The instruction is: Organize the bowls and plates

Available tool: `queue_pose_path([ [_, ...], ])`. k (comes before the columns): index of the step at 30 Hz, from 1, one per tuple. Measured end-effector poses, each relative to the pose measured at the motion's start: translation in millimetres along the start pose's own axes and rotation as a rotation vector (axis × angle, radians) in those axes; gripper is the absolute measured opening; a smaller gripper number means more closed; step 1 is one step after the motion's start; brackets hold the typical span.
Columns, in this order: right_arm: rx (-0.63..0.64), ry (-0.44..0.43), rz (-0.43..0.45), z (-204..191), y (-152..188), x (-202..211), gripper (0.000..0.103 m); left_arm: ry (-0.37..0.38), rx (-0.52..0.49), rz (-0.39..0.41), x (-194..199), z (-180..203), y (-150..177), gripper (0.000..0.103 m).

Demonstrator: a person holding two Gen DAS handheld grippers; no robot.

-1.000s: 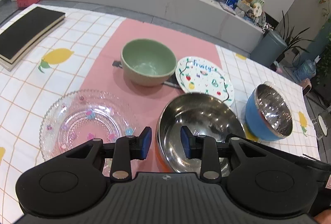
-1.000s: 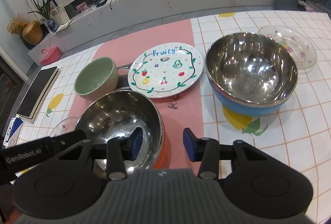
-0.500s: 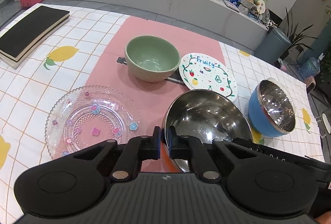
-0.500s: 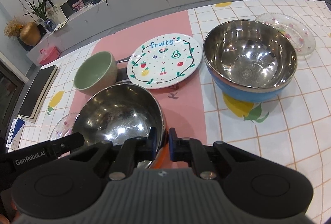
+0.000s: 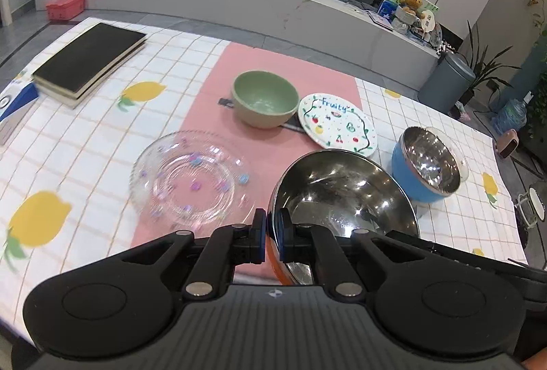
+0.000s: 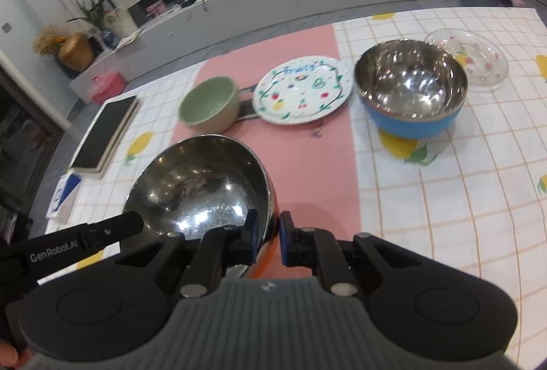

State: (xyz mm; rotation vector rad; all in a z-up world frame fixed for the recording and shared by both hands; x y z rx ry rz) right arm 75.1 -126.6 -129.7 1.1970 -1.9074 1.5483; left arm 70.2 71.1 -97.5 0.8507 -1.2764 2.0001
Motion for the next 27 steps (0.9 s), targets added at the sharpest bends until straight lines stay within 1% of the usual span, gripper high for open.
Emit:
queue_pose_path([
  [8,0.026,-0.047,-0.044,-17.2,30.6,10.2,0.012,-0.036,0.019,-0.033,19.0,-23.0,27.9,0.007],
  [16,0.031,-0.076,-0.086,-26.9,51.3,1.4,0.012,-0.067,0.051,-0.077,18.7,-47.5,51.1,0.007],
  [22,0.053,-0.086,-0.111,-36.1,59.3,-6.9,0.013,-0.089,0.082,-0.095,16.9,-63.5,59.1,0.007],
  [27,0.053,-0.079,-0.142,-37.8,65.8,-14.6,0.012,-0.094,0.092,-0.108,15.3,-69.3,62.6,0.007],
])
Point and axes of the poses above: each gripper's, at about its wrist camera, not at the fingertips, and x roughly against the way its jaws point, z to its right, y to its underside, the point moved 5 cm from there along -x, roughly the way its jaws point, and after that the axes turned 8 degrees about x, right-handed, at the moved point
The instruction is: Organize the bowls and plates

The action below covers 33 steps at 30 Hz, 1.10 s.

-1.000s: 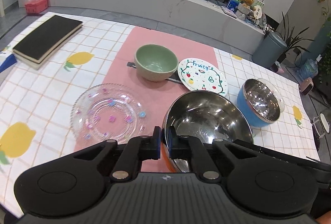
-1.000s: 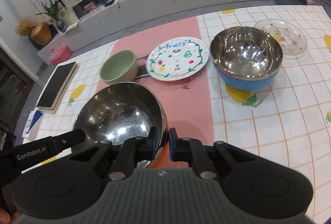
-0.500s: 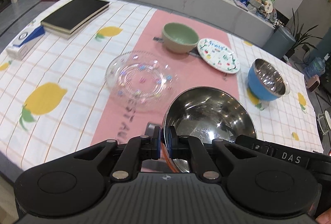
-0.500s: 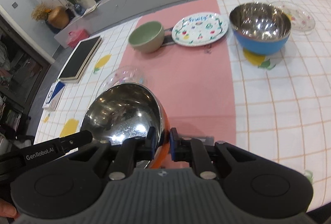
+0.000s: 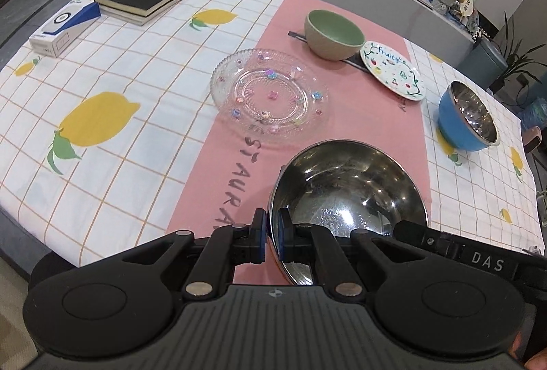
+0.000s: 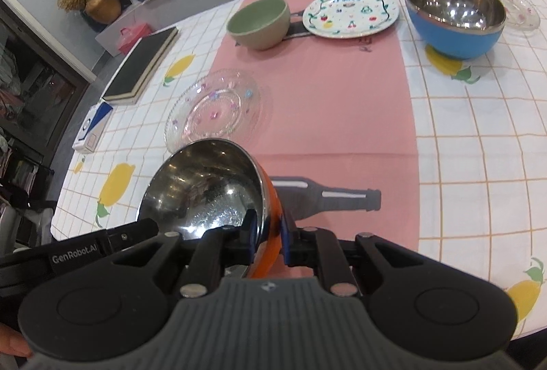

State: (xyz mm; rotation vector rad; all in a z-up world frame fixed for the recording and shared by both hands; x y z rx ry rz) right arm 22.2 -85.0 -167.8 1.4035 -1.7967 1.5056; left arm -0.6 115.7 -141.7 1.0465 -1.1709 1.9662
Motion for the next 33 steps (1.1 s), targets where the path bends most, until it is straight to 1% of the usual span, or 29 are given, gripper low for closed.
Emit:
queue_pose_path([
  [7,-0.002,0.027,-0.016,2.6,4.4,-3.7,0.012,0.002,0.000,-0.022,-8.7,-0.6,8.1,0.007],
  [17,-0.010,0.031,-0.026,4.8,8.1,-9.7,0.011,0.000,-0.019,0.016,-11.6,4.1,2.5,0.007],
  [24,-0.016,0.027,-0.029,4.8,7.2,-10.3,0.011,-0.010,-0.034,0.002,-14.8,5.3,2.9,0.007],
  [26,-0.015,0.023,-0.033,4.0,7.1,-9.8,0.012,-0.007,-0.031,-0.001,-14.1,5.5,2.2,0.009],
  [27,-0.014,0.018,-0.034,3.3,6.8,-9.4,0.016,-0.008,-0.030,0.007,-13.1,5.9,1.4,0.013],
  [28,-0.009,0.016,-0.032,2.2,6.1,-8.3,0.017,-0.015,-0.034,0.018,-11.4,6.6,0.4,0.022],
  [29,0.000,0.015,-0.027,1.2,4.7,-7.2,0.020,-0.018,-0.038,0.029,-9.6,7.6,-1.6,0.027],
  [30,0.011,0.017,-0.018,-0.1,3.3,-4.9,0.025,-0.020,-0.041,0.040,-7.5,8.4,-3.3,0.035],
  [32,0.032,0.027,0.008,-1.9,-0.7,2.1,0.031,-0.024,-0.051,0.065,-1.3,10.9,-7.2,0.037],
  [33,0.043,0.034,0.025,-2.5,-3.0,6.7,0.031,-0.026,-0.060,0.079,2.3,13.0,-9.3,0.037],
])
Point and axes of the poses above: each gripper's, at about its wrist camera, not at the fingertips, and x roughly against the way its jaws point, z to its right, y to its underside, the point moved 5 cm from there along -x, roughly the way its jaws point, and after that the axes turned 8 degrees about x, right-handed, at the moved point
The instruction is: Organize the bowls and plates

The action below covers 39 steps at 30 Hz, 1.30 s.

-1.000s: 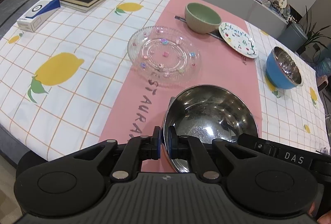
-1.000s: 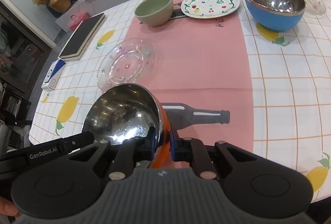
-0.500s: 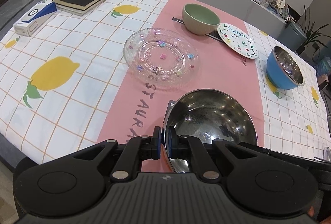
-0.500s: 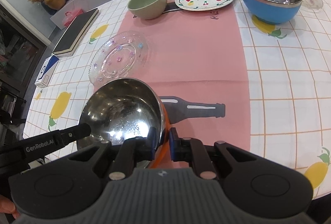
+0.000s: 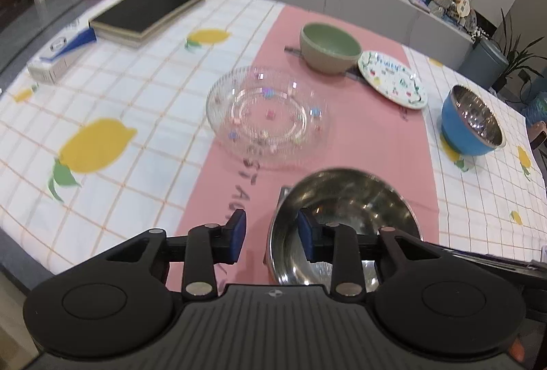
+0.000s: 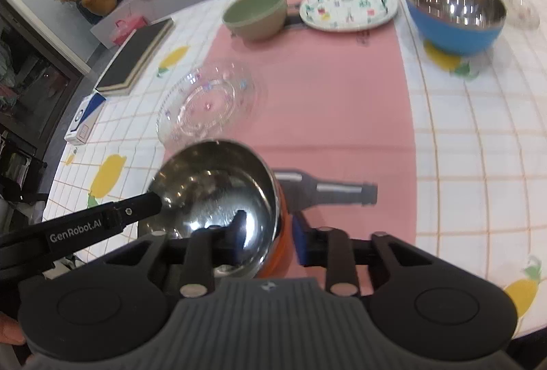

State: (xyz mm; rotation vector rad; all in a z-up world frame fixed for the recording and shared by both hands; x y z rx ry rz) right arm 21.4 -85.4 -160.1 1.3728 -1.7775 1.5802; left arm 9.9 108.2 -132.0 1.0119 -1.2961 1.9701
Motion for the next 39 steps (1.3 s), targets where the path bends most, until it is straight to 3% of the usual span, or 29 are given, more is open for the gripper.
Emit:
queue_pose_path([
  [6,0.003,0.042,0.117,15.2,-18.2,34.8,0.039,0.016,-0.070,0.107,29.6,24.1,-16.4,0.045],
  [11,-0.051,0.086,0.193,46.1,-30.7,59.6,0.043,0.082,-0.128,0.155,47.6,61.0,-27.1,0.046],
  [22,-0.095,0.246,0.283,119.8,-47.0,96.1,0.050,0.259,-0.153,0.055,35.1,149.5,-28.9,0.047],
  [34,-0.179,0.325,0.277,196.0,-68.8,93.4,0.053,0.289,-0.193,0.016,-10.9,228.9,-44.0,0.048],
  [39,-0.210,0.344,0.257,216.4,-84.2,80.8,0.059,0.258,-0.179,0.012,-40.1,244.0,-55.2,0.049],
])
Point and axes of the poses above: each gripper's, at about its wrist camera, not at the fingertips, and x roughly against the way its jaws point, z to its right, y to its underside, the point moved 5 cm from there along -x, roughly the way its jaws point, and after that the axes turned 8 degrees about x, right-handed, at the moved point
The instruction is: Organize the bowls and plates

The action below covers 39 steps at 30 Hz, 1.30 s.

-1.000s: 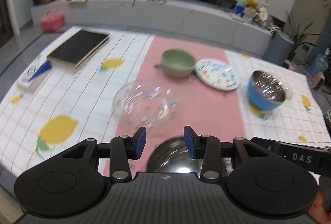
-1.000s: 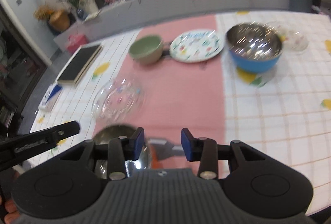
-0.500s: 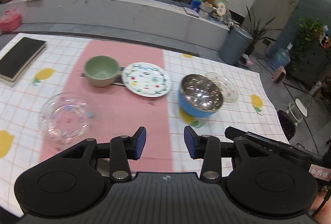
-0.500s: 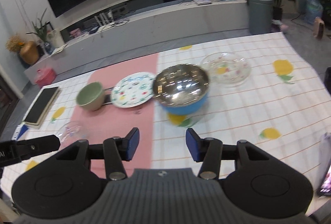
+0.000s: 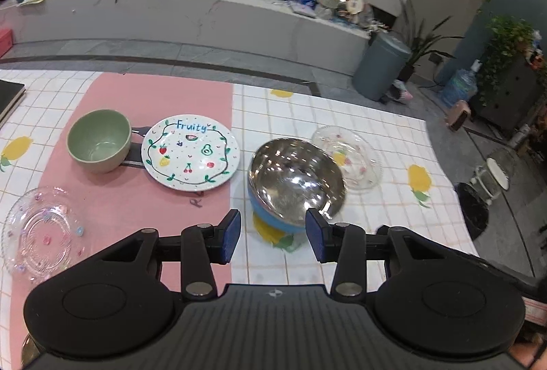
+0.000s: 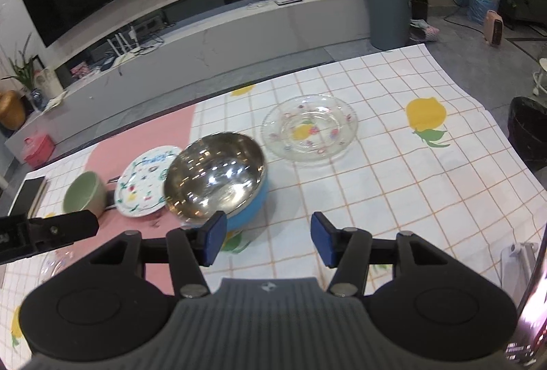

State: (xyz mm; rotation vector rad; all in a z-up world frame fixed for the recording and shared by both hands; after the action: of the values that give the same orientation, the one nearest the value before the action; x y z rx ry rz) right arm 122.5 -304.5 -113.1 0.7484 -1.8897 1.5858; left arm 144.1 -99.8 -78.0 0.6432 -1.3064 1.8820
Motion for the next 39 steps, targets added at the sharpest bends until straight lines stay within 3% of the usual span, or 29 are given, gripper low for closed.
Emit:
queue_pose_path([
  [13,-0.046,-0.015,-0.077,-4.7,-28.7,-68.2,0.058,-0.071,0.050,-0.037,-73.9,-9.1,-23.1,0.054],
  [26,-0.066,-0.017,-0.148,-7.0,-24.7,-106.1,0.032,-0.096,0.079,-0.116,-111.8,-17.0,-20.0,0.053],
  [32,-0.077,-0.015,-0.162,-7.0,-21.3,-112.1,0.019,-0.090,0.081,-0.133,-120.9,-11.5,-16.2,0.041],
  [37,-0.078,-0.019,-0.154,-7.6,-21.0,-112.5,0.013,-0.117,0.068,-0.134,-123.2,-9.0,-13.3,0.016],
  [39,-0.079,-0.015,-0.152,-7.6,-20.8,-111.8,0.013,-0.125,0.063,-0.133,-122.9,-10.0,-13.1,0.013],
])
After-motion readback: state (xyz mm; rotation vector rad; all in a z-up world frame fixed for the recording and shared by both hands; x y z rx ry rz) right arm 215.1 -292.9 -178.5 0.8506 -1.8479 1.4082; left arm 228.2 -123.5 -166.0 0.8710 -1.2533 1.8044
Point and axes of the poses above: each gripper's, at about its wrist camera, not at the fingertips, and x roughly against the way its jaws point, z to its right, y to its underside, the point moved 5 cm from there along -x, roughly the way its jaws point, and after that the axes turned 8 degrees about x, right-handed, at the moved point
